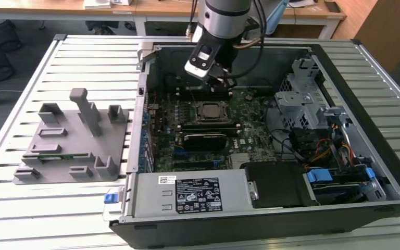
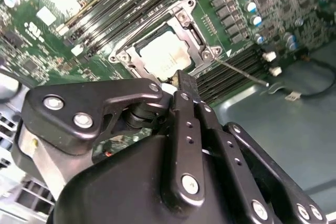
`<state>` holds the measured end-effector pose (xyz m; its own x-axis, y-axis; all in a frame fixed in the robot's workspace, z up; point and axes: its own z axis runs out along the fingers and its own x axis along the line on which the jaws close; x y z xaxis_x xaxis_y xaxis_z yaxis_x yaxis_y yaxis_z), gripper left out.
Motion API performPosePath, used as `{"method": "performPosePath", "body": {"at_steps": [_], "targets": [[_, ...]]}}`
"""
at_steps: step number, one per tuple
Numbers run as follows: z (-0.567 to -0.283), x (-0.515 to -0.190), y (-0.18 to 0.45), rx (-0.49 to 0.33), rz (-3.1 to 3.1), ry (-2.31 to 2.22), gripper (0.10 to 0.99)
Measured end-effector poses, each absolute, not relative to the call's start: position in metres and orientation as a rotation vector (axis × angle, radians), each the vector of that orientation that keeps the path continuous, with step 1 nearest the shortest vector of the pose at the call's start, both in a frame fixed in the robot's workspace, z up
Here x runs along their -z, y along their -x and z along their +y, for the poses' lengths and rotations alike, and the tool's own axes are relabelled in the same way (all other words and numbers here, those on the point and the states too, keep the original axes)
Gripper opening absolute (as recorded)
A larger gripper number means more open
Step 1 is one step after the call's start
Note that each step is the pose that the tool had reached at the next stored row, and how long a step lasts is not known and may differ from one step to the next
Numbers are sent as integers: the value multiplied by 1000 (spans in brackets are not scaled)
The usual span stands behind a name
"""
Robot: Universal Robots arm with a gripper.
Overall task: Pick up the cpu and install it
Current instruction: 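Install the first cpu locking lever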
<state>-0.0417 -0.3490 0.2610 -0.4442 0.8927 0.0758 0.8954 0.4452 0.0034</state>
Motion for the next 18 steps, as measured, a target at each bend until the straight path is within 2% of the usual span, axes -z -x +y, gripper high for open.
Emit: {"method": "performPosePath", "body": {"at_steps": [18], "targets": [[-349, -256, 42, 49, -2840, 1171, 106]]}}
